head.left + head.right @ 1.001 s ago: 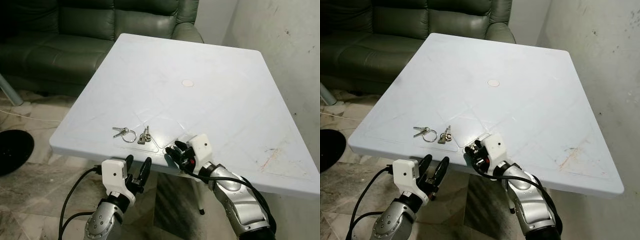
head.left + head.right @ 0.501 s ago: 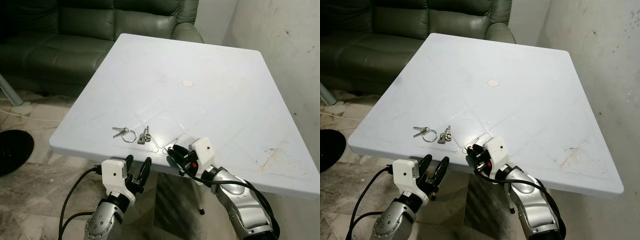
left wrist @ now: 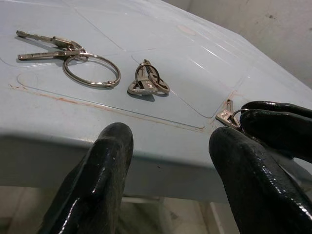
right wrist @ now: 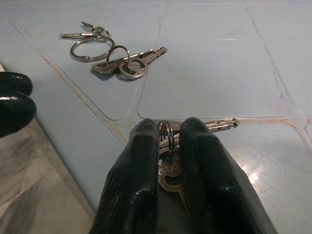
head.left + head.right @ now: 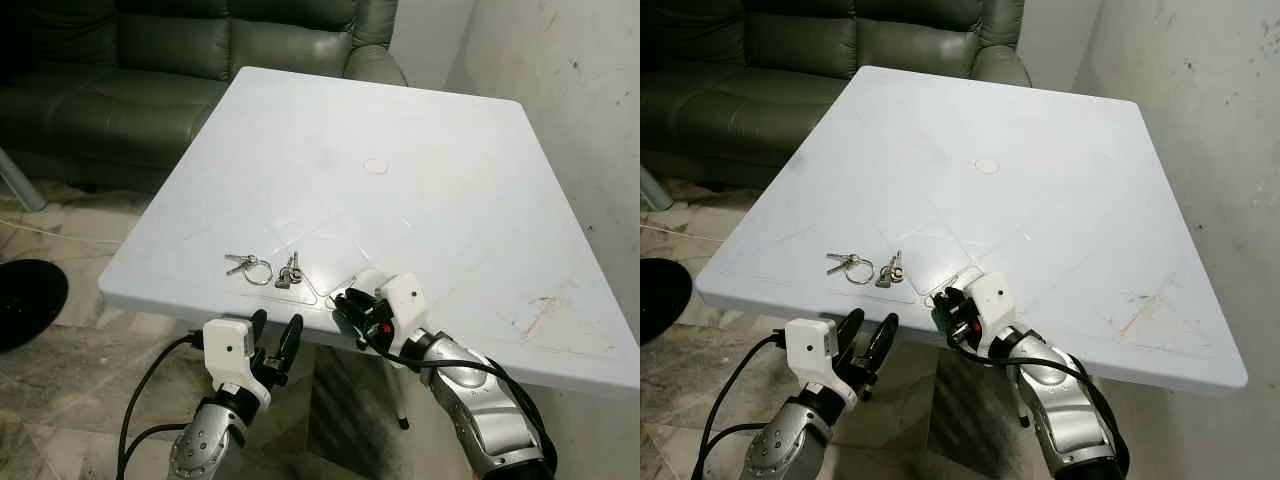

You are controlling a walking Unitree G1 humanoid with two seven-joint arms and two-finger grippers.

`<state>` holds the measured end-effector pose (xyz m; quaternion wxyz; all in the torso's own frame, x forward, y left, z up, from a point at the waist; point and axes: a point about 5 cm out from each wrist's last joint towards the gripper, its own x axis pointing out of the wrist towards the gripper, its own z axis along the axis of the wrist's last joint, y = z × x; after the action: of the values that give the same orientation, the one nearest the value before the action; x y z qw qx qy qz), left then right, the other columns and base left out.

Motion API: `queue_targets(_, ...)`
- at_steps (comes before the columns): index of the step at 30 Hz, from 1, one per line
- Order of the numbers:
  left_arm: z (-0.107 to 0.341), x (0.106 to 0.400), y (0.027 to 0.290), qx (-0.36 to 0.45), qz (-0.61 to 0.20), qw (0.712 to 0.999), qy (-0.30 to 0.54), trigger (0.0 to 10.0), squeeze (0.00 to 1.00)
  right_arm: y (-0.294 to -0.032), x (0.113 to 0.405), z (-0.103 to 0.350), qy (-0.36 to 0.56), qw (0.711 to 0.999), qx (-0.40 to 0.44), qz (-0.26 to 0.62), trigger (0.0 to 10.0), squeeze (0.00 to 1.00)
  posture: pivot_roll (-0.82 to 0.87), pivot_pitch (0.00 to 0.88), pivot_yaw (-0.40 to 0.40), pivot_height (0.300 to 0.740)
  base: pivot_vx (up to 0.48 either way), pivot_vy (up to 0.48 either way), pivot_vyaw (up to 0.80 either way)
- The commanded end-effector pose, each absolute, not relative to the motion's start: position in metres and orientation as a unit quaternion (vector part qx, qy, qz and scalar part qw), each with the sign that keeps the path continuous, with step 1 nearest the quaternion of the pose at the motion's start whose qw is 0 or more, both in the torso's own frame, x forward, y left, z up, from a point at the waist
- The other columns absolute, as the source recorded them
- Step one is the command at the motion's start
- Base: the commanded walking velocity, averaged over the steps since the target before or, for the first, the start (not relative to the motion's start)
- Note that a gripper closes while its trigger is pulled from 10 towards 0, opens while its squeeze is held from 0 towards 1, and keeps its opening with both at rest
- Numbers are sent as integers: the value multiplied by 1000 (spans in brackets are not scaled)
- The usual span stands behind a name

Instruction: Hang keys on a hook

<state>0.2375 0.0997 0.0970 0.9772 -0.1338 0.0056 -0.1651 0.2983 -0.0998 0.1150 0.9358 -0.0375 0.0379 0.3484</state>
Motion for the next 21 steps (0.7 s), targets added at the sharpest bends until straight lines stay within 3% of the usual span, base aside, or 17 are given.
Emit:
queue_targets(1, 95, 236, 98, -140, -159, 977, 16, 10000, 0, -101, 298, 115, 39, 939, -35, 339, 1843, 0, 89, 185, -88, 740, 0, 0, 0)
queue_targets(2, 95, 236, 98, -140, -159, 977, 16, 10000, 0, -101, 298, 115, 39, 939, -35, 339, 1843, 0, 89, 185, -88, 740, 0, 0, 0)
queue_targets(3, 94, 236, 98, -140, -159, 977, 16, 10000, 0, -102, 297, 117, 26, 939, -29, 341, 0, 0, 88, 186, -88, 740, 0, 0, 0)
queue_targets(14, 95, 237, 98, -139, -160, 977, 15, 10000, 0, -104, 296, 117, 22, 937, -33, 347, 0, 0, 87, 185, -88, 740, 0, 0, 0)
queue_targets(21, 95, 238, 98, -137, -160, 977, 13, 10000, 0, -108, 299, 122, 17, 945, 10, 327, 0, 0, 89, 179, -89, 740, 0, 0, 0)
